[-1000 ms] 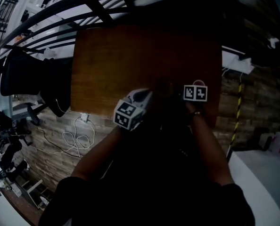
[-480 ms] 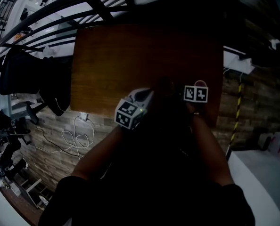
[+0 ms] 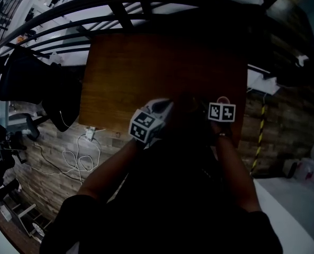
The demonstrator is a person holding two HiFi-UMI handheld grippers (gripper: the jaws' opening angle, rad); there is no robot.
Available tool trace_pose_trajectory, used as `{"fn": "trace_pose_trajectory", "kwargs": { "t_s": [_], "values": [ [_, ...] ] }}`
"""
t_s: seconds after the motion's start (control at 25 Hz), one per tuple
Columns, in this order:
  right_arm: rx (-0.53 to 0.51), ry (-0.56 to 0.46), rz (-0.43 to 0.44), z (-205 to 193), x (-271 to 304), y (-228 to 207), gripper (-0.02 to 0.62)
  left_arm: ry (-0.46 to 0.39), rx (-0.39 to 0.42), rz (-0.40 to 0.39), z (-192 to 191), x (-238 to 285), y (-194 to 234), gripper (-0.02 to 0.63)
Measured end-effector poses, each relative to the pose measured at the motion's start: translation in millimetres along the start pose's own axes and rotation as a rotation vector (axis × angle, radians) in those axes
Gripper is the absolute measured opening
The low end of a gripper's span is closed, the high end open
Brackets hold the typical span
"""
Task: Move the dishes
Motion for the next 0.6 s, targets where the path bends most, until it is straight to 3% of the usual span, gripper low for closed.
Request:
{"fn": "trace_pose_trajectory", "kwargs": {
  "t_s": [0.6],
  "values": [
    [-0.164,-0.103,0.027,2,-56,72,0.021,-0.099,0.040,-0.019,32,-27,-9,-0.005]
  ]
}}
Point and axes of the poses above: the fingertips, and each gripper's own axes: x forward along the fingers, y to its left, z out of its top, the point moved 2 cm from there along -x, backward along the fingers, and after that the axes turned 3 degrees about x, right-handed, at the moved point
